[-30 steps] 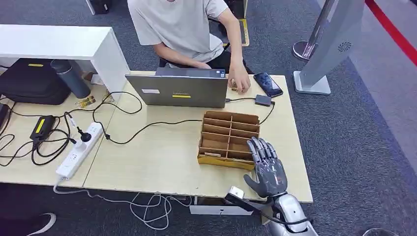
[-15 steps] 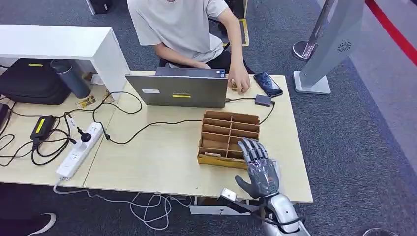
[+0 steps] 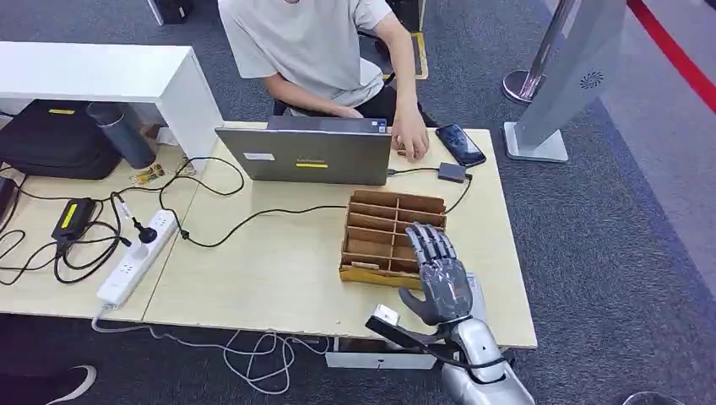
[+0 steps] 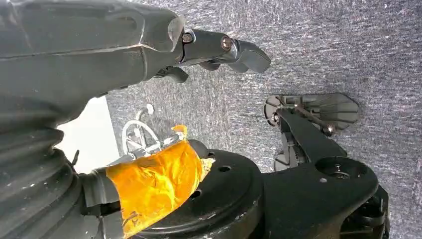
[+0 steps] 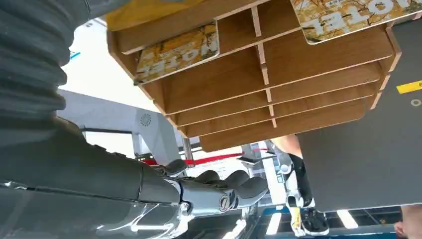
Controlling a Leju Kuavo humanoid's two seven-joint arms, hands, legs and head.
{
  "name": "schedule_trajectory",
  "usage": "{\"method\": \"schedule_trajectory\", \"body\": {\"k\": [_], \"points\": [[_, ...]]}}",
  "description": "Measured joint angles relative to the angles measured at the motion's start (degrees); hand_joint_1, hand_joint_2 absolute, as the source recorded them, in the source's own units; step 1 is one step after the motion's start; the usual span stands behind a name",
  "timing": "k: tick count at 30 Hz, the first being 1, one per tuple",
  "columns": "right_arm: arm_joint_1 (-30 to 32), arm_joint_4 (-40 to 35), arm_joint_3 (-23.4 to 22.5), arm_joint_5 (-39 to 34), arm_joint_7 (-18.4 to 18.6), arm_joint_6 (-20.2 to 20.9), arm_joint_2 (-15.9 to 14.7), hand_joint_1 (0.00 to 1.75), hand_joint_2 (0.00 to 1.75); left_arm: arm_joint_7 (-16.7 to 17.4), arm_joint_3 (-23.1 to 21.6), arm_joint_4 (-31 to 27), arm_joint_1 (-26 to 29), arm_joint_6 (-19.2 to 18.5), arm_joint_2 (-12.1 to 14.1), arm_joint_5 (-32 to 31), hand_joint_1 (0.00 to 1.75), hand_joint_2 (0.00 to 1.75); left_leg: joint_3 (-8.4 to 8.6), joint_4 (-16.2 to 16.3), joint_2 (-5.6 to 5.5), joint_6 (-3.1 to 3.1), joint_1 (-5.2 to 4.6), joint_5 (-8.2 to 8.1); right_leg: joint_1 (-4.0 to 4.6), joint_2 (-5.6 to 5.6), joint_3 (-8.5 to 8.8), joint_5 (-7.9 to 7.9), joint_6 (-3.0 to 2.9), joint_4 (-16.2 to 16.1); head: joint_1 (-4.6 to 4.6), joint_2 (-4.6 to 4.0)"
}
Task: Pass the card to the sensor for recognition and then transmit it.
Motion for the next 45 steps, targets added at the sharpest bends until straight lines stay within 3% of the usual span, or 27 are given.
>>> {"method": "schedule_trajectory", "body": {"k": [23, 24, 45], "points": [[0.75, 1.51, -2.84, -0.46, -1.14, -0.02, 0.15, 0.0, 1.75, 0.0, 0.17, 0.0, 0.01, 0.09, -0.02, -0.17, 0.0, 1.75, 0.0, 0.0, 0.01, 0.0, 0.0, 0.0, 0.0, 0.01, -0.01, 0.0, 0.0, 0.0, 0.02, 0.0], [0.84, 1.51, -2.84, -0.44, -1.16, -0.02, 0.15, 1.75, 1.75, 0.0, 0.17, 0.0, 0.01, 0.09, -0.02, -0.17, 0.0, 1.75, 0.0, 0.0, 0.01, 0.0, 0.0, 0.0, 0.0, 0.01, -0.01, 0.0, 0.0, 0.0, 0.02, 0.0], [3.2, 1.33, -5.38, -4.05, -4.31, -0.33, 0.13, 1.75, 1.75, -0.52, 1.11, 0.0, 0.02, 0.13, -0.07, -0.15, 0.0, 1.75, 0.02, 0.0, 0.01, 0.0, 0.0, 0.0, 0.0, 0.01, -0.01, 0.0, 0.0, 0.0, 0.02, 0.0]]}}
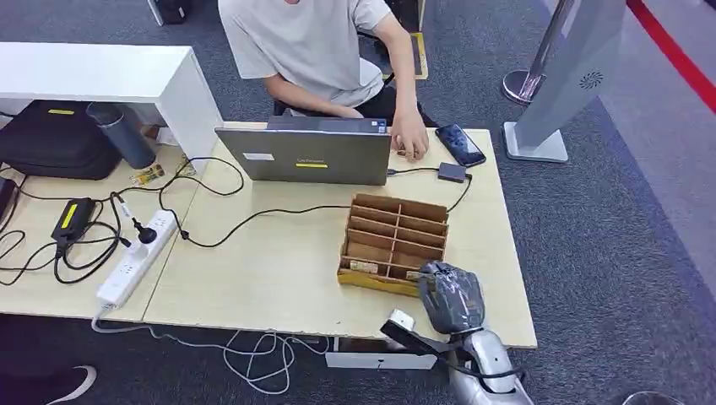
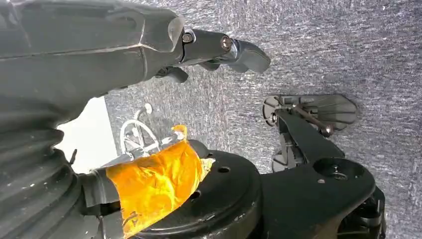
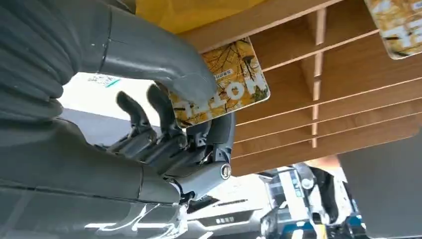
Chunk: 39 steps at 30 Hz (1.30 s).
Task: Pass the card to the sensor for recognition and then transmit it.
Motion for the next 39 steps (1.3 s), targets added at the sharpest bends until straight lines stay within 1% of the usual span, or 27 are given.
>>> {"method": "schedule_trajectory", "body": {"k": [4, 7, 13, 23, 25, 26, 27, 30, 31, 32, 34, 35, 36, 37, 39], "points": [[0.36, -0.15, -0.48, -0.22, -0.31, 0.0, -0.07, 1.75, 1.75, -1.01, 0.0, 0.0, 0.03, 0.22, 0.02, -0.68, 0.0, 1.75, 0.01, 0.0, 0.0, 0.0, 0.0, 0.0, 0.0, 0.0, 0.0, 0.0, 0.0, 0.0, 0.0, 0.0], [0.63, -0.33, -0.66, -0.52, -0.44, -0.09, -0.07, 1.75, 1.75, -1.25, 0.0, 0.0, 0.03, 1.51, 0.0, -1.2, 0.0, 1.75, 0.01, 0.0, 0.01, 0.0, 0.0, 0.0, 0.0, 0.0, 0.0, 0.0, 0.0, 0.0, 0.0, 0.0], [0.57, -0.46, -0.79, -0.81, 0.85, -0.17, -0.46, 1.75, 1.75, 0.35, 0.28, 0.0, 0.01, 1.84, 0.0, -0.72, 0.0, 1.75, 0.01, 0.0, 0.0, 0.0, 0.0, 0.0, 0.0, 0.0, 0.03, 0.0, 0.0, 0.0, 0.0, 0.0], [-2.15, -3.61, 0.55, -2.4, 4.28, -0.11, -3.59, 1.75, 1.75, 1.22, 0.83, 0.0, -0.02, 1.27, 0.02, -1.6, 0.0, 1.75, 0.0, 0.02, 0.0, 0.03, -0.01, 0.02, -0.01, 0.0, 0.02, 0.04, 0.03, 0.0, 0.0, 0.0], [-2.95, -4.9, 0.7, -3.78, 4.59, 0.7, -4.29, 1.75, 1.75, 1.22, 0.87, 0.0, -0.03, 1.2, 0.02, -1.77, 0.0, 1.75, 0.0, 0.02, 0.0, 0.03, -0.01, 0.02, -0.01, 0.0, 0.03, 0.05, 0.03, 0.0, 0.0, 0.0], [-3.39, -5.55, 0.85, -5.1, 4.53, 1.87, -4.67, 1.75, 1.75, 1.25, 0.89, 0.0, -0.03, 1.18, 0.02, -1.86, 0.0, 1.75, -0.01, 0.02, 0.0, 0.03, -0.01, 0.03, -0.01, 0.0, 0.03, 0.06, 0.03, 0.0, 0.0, 0.0], [-4.03, -6.23, 1.03, -7.39, 4.16, 4.09, -5.12, 1.75, 1.75, 1.25, 0.9, 0.0, -0.03, 1.05, 0.04, -2.01, 0.0, 1.75, -0.01, 0.02, 0.01, 0.03, -0.01, 0.03, -0.01, 0.01, 0.02, 0.07, 0.03, 0.0, 0.0, 0.0], [-6.46, -7.91, 1.16, -14.26, 3.37, 12.33, -6.42, 1.75, 1.75, 1.27, 0.94, 0.0, -0.06, 0.61, 0.09, -2.18, 0.0, 1.75, 0.0, 0.02, 0.04, 0.03, -0.01, 0.05, -0.01, 0.03, 0.02, 0.1, 0.07, 0.0, 0.0, 0.0], [-7.87, -8.29, 1.16, -16.67, 3.19, 15.93, -7.02, 1.75, 1.75, 1.29, 1.01, 0.0, -0.05, 0.55, 0.11, -2.19, 0.0, 1.75, 0.0, 0.02, 0.05, 0.03, -0.01, 0.06, -0.01, 0.04, 0.01, 0.13, 0.05, 0.0, 0.0, 0.0], [-9.24, -8.61, 1.18, -19.33, 3.17, 20.58, -7.6, 1.75, 1.75, 1.36, 1.09, 0.0, -0.06, 0.46, 0.15, -2.21, 0.0, 1.75, -0.02, 0.02, 0.07, 0.0, -0.01, 0.09, -0.01, 0.05, 0.01, 0.17, 0.03, 0.0, -0.02, 0.0], [-12.23, -8.85, 1.2, -23.11, 3.15, 27.34, -8.59, 1.75, 1.75, 1.36, 1.38, 0.0, -0.08, 0.24, 0.24, -2.21, 0.0, 1.75, -0.02, 0.02, 0.07, 0.02, -0.01, 0.12, -0.01, 0.07, 0.0, 0.2, 0.04, 0.0, 0.0, 0.0], [-14.01, -8.83, 1.36, -25.84, 3.15, 32.58, -9.4, 1.75, 1.75, 1.36, 1.44, 0.0, -0.08, 0.02, 0.3, -2.25, 0.0, 1.75, -0.03, 0.02, 0.08, 0.02, -0.01, 0.12, -0.01, 0.08, 0.0, 0.24, 0.01, 0.01, -0.02, 0.0], [-16.01, -8.72, 1.49, -27.99, 3.17, 36.01, -10.07, 1.75, 1.75, 1.36, 1.46, 0.0, -0.08, -0.07, 0.39, -2.27, 0.0, 1.75, -0.04, 0.03, 0.08, 0.02, -0.01, 0.14, -0.02, 0.09, -0.02, 0.25, 0.04, 0.0, -0.02, 0.0], [-18.09, -8.57, 1.51, -29.18, 3.32, 37.16, -10.55, 1.75, 1.75, 1.4, 1.51, 0.0, -0.08, -0.2, 0.46, -2.36, 0.0, 1.75, -0.05, 0.03, 0.08, 0.04, -0.01, 0.16, -0.02, 0.09, -0.02, 0.27, 0.05, 0.01, 0.0, 0.0], [-22.42, -8.15, 1.53, -30.25, 4.3, 37.97, -11.1, 1.75, 1.75, 1.44, 1.62, 0.0, -0.09, -0.26, 0.59, -2.64, 0.0, 1.75, -0.04, 0.04, 0.08, 0.03, -0.01, 0.21, -0.02, 0.09, -0.03, 0.28, 0.04, 0.0, -0.02, 0.0]]}}
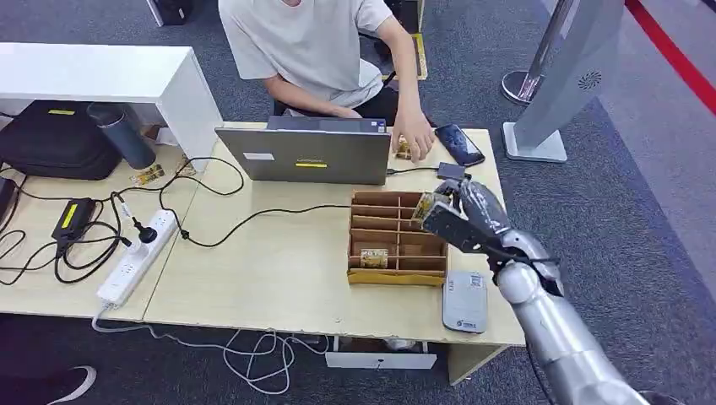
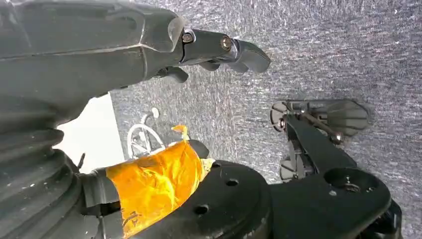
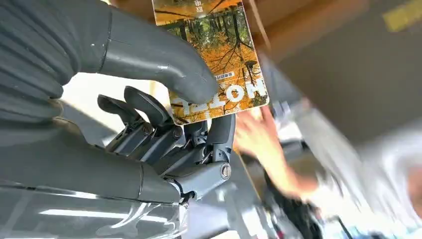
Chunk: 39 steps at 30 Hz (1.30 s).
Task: Pass the card to the sensor for recognition and then transmit it.
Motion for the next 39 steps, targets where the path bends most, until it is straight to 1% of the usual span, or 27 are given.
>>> {"method": "schedule_trajectory", "body": {"k": [2, 6, 10, 11, 13, 15, 18, 21, 22, 25, 31, 39], "points": [[-3.45, 0.22, -0.02, 0.17, 1.5, -1.8, -0.06, 1.75, 1.75, 0.11, 0.13, 0.0, -0.03, 0.0, 0.05, -0.37, 0.0, 1.75, -0.01, 0.01, -0.02, 0.0, 0.0, 0.01, 0.0, -0.02, 0.0, 0.0, 0.0, 0.0, 0.02, 0.0], [-8.95, 0.57, 0.24, 5.64, 5.32, -11.88, 0.4, 1.75, 1.75, 0.48, 0.13, 0.0, -0.11, 0.28, 0.05, -1.81, 0.0, 1.75, -0.02, 0.01, -0.02, 0.0, 0.01, 0.01, 0.01, -0.02, 0.01, 0.0, 0.0, 0.03, 0.02, 0.0], [-12.65, 2.05, 1.01, 14.17, 8.37, -21.19, 1.23, 1.75, 1.75, 0.63, 0.13, 0.0, -0.33, 0.44, 0.02, -3.39, 0.0, 1.75, -0.02, 0.0, -0.01, -0.01, 0.01, 0.01, 0.01, -0.02, 0.0, 0.0, 0.0, 0.03, 0.0, 0.0], [-13.38, 2.73, 1.16, 16.12, 8.87, -22.99, 1.49, 1.75, 1.75, 0.63, 0.13, 0.0, -0.41, 0.44, 0.02, -3.74, 0.0, 1.75, -0.02, 0.0, -0.01, -0.01, 0.01, 0.01, 0.01, -0.02, 0.01, 0.0, 0.0, 0.03, 0.0, 0.0], [-14.58, 4.2, 1.33, 18.91, 9.42, -25.36, 1.95, 1.75, 1.75, 0.66, 0.13, 0.0, -0.57, 0.48, -0.04, -4.13, 0.0, 1.75, -0.02, 0.0, -0.02, -0.01, 0.01, 0.01, 0.01, -0.02, 0.01, 0.0, 0.0, 0.03, 0.02, 0.0], [-15.5, 5.63, 1.42, 20.21, 9.68, -26.62, 2.49, 1.75, 1.75, 0.68, 0.13, 0.0, -0.69, 0.55, -0.06, -4.39, 0.0, 1.75, -0.02, 0.0, -0.02, -0.01, 0.01, 0.01, 0.01, -0.02, 0.01, 0.0, 0.0, 0.03, 0.02, 0.0], [-16.46, 7.52, 1.51, 20.79, 9.79, -27.72, 3.19, 1.75, 1.75, 0.74, 0.13, 0.0, -0.77, 0.68, -0.26, -4.63, 0.0, 1.75, -0.01, 0.01, -0.02, -0.01, 0.01, 0.01, 0.01, -0.02, 0.01, 0.0, 0.0, 0.03, 0.0, -0.02], [-16.72, 9.24, 1.53, 21.68, 9.75, -27.89, 3.54, 1.75, 1.75, 0.74, 0.13, 0.0, -0.78, 0.72, -0.5, -4.65, 0.0, 1.75, -0.02, 0.01, -0.03, 0.0, 0.0, 0.01, 0.01, -0.02, 0.01, 0.01, 0.0, 0.03, 0.02, 0.0], [-16.69, 9.66, 1.53, 21.68, 9.66, -28.0, 3.63, 0.0, 1.75, 0.61, 0.13, 0.0, -0.78, 0.46, -0.61, -4.61, 0.0, 1.75, -0.02, 0.01, -0.04, 0.0, 0.0, 0.01, 0.0, -0.03, 0.01, 0.01, 0.0, 0.03, 0.02, 0.0], [-16.39, 10.62, 1.53, 21.75, 9.03, -28.48, 3.69, 0.0, 1.75, 0.33, 0.13, 0.0, -0.78, -0.46, -0.76, -4.29, 0.0, 1.75, -0.02, 0.02, -0.04, 0.0, 0.0, 0.01, 0.0, -0.03, 0.0, 0.01, 0.0, 0.03, 0.0, 0.0], [-13.85, 11.02, 1.49, 23.62, 8.31, -29.51, 3.5, 0.0, 1.75, -0.07, 0.81, 0.0, -0.79, 0.2, -1.11, -2.82, 0.0, 1.75, -0.02, 0.02, -0.03, -0.01, 0.0, 0.0, 0.01, -0.02, -0.03, 0.0, 0.0, 0.0, 0.02, 0.0], [-8.68, 10.27, 0.9, 24.78, 7.63, -31.23, 1.49, 0.0, 1.75, 0.68, 1.66, 0.0, -0.76, 0.26, -1.11, -2.88, 0.0, 1.75, -0.02, 0.02, -0.03, -0.01, 0.0, 0.0, 0.01, -0.03, -0.03, 0.0, 0.0, 0.0, 0.02, 0.0]]}}
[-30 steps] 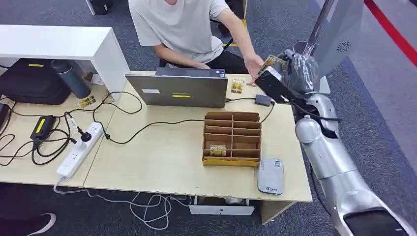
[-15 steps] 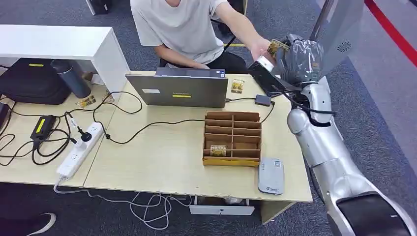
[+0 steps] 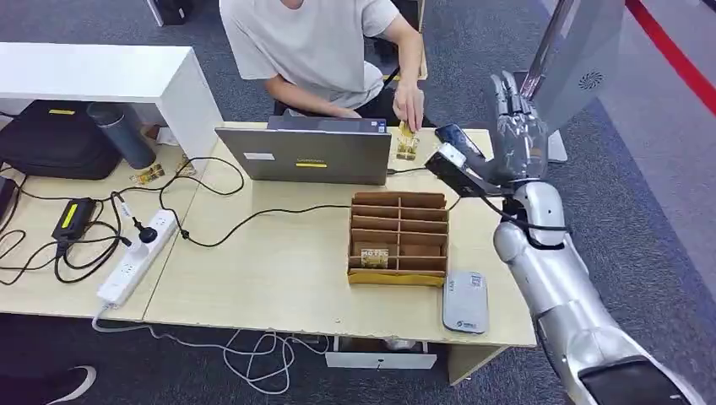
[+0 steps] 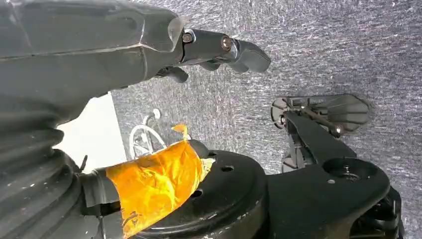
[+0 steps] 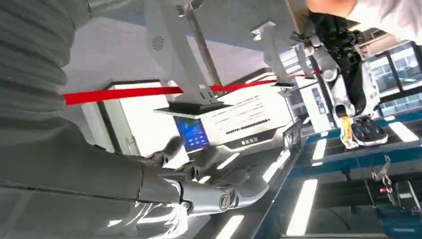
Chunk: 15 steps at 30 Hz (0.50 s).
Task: Pass the card to the sensor for recognition and then transmit it.
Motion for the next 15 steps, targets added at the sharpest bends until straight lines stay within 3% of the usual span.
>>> {"method": "schedule_trajectory", "body": {"k": [15], "points": [[13.26, -2.38, -6.89, 0.61, -2.19, -5.6, -4.53, 0.0, 1.75, 0.13, 1.49, 0.0, 0.01, 0.44, 0.26, 0.35, 0.0, 1.75, -0.03, 0.01, -0.11, 0.02, 0.0, -0.02, 0.0, -0.1, -0.01, -0.01, 0.01, -0.05, -0.02, 0.0]]}}
